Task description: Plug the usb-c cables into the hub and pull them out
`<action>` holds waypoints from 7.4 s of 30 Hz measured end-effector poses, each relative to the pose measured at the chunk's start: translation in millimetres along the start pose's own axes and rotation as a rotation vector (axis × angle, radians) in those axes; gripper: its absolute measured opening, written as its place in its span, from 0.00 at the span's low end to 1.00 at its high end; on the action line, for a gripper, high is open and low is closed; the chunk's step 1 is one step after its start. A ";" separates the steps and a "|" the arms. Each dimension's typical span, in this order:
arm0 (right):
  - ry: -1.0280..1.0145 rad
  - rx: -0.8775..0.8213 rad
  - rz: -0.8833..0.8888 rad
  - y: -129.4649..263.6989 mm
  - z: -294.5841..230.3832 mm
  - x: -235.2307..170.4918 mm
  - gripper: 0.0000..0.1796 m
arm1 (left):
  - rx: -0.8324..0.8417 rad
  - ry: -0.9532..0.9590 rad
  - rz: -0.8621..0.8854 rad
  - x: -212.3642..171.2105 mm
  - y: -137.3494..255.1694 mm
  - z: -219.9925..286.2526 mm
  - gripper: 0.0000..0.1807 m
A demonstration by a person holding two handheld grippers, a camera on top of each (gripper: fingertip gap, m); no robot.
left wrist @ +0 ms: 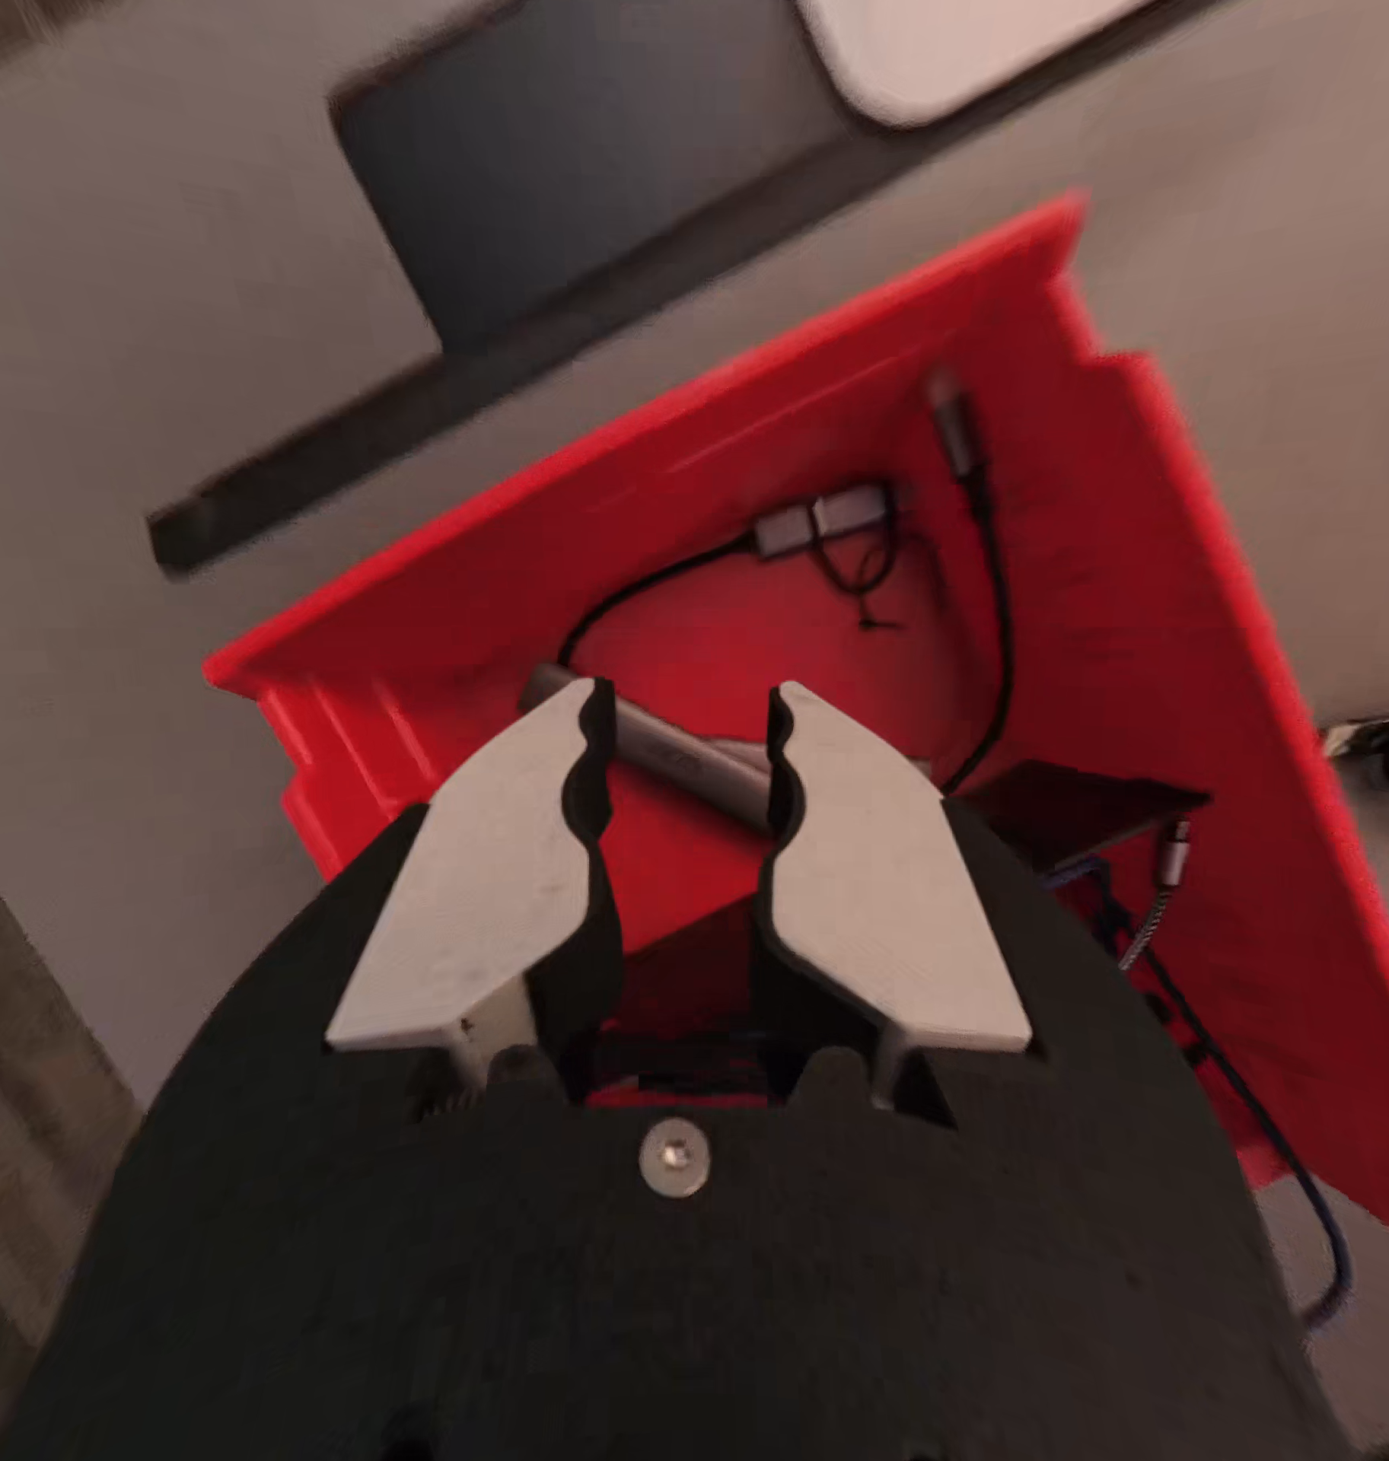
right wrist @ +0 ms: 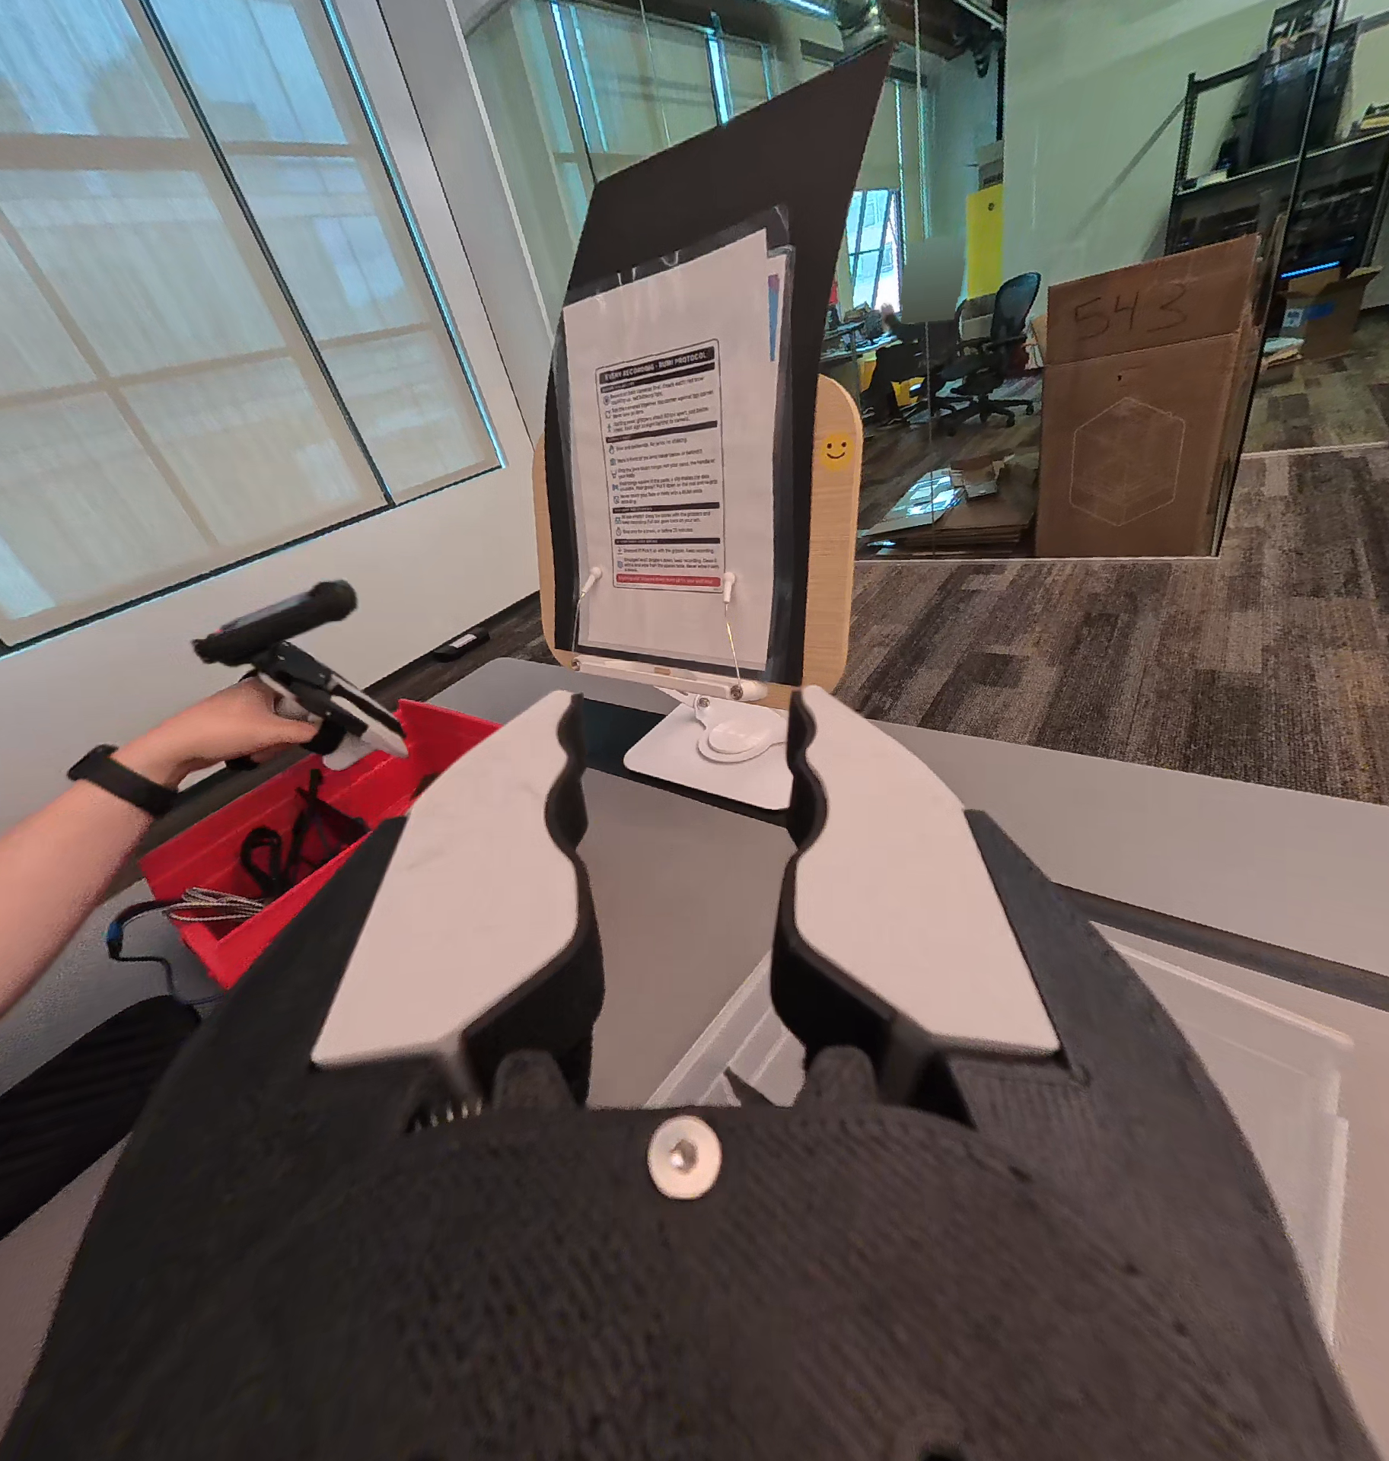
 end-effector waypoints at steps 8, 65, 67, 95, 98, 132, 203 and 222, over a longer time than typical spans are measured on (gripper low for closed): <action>-0.006 0.004 0.018 4.2 3.7 0.3 0.27 | 0.229 -0.323 -0.318 6.3 -48.3 1.5 0.30; 0.081 0.316 -0.100 -52.6 -48.2 -7.3 0.27 | 0.573 -0.968 -0.213 -5.5 150.6 155.5 0.06; 0.147 0.395 -0.132 -66.2 -68.3 -11.1 0.27 | 0.558 -0.984 -0.118 -6.9 159.5 177.4 0.06; 1.114 0.307 -0.320 -164.9 -170.0 -110.7 0.06 | 0.140 -1.102 0.699 -70.4 83.5 257.1 0.06; 1.116 0.345 -0.292 -161.1 -174.7 -108.9 0.06 | 0.060 -1.101 0.751 -74.6 87.6 252.3 0.06; 0.993 0.266 -0.082 -157.7 -168.0 -98.0 0.13 | 0.253 -0.898 0.970 -87.1 121.4 196.4 0.08; 1.153 -0.037 -0.637 -144.2 -165.0 -92.7 0.05 | 0.036 -0.929 0.936 -70.8 107.2 245.8 0.07; 0.824 0.248 -0.632 -159.7 -157.7 -95.5 0.05 | 0.008 -0.777 1.286 -93.4 149.3 254.2 0.07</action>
Point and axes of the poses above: each gripper's, where its closed fingertips meet, y back along the fingers, x out of its top, z = x × y across the jaws, the point moved 9 cm from there along y, back along the fingers, and after that the axes turned 15 degrees about -z, right-handed, at the moved point
